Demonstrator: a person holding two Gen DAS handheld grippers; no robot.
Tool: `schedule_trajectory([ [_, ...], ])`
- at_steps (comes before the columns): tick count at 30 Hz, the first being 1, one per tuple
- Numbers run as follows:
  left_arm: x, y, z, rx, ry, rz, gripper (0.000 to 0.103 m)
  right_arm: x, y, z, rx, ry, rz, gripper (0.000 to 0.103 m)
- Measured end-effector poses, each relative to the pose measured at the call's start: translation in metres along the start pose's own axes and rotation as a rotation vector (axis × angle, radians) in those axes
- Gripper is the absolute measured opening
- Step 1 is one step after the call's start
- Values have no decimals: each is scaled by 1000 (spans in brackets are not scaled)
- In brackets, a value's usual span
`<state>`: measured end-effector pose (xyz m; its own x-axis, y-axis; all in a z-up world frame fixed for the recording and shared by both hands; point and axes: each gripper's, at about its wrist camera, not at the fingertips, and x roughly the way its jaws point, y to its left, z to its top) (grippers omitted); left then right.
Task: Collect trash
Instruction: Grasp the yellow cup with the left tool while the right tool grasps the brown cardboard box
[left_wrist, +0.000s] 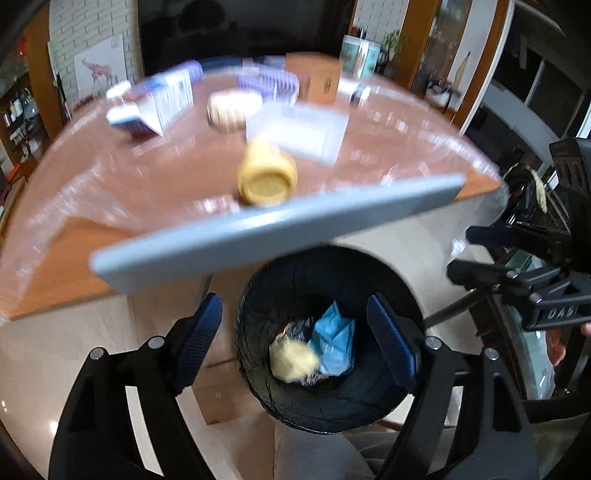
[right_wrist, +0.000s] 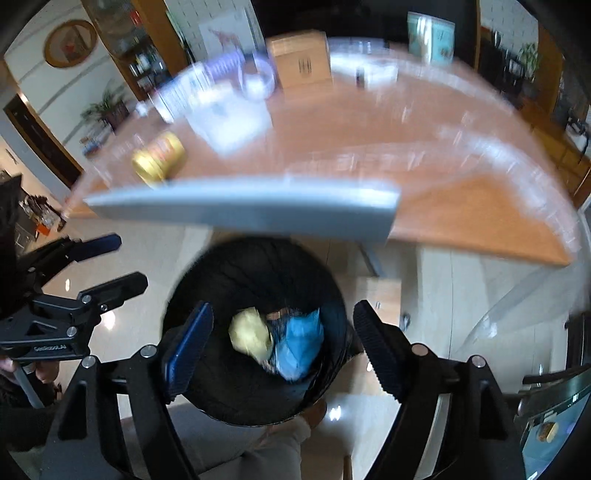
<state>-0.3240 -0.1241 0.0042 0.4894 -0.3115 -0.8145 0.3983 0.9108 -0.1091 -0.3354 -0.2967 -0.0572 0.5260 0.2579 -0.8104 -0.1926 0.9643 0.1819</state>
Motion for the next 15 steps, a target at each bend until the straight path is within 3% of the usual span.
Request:
schedule_trajectory([
  [4,-23,11,17,-35,-81,28,94,-29,5,27,-53,-122,-70,97],
  [6,-29,17,27,-57,-110,36,95,-34,8,43,-70,-173,-86,99],
  [11,-21,23,48,-65,-126,42,95,-27,0,85,-75,-214,-79,99],
  [15,-6,21,57,-14,-100,69,95,-4,3,110,-111,-195,-104,99],
])
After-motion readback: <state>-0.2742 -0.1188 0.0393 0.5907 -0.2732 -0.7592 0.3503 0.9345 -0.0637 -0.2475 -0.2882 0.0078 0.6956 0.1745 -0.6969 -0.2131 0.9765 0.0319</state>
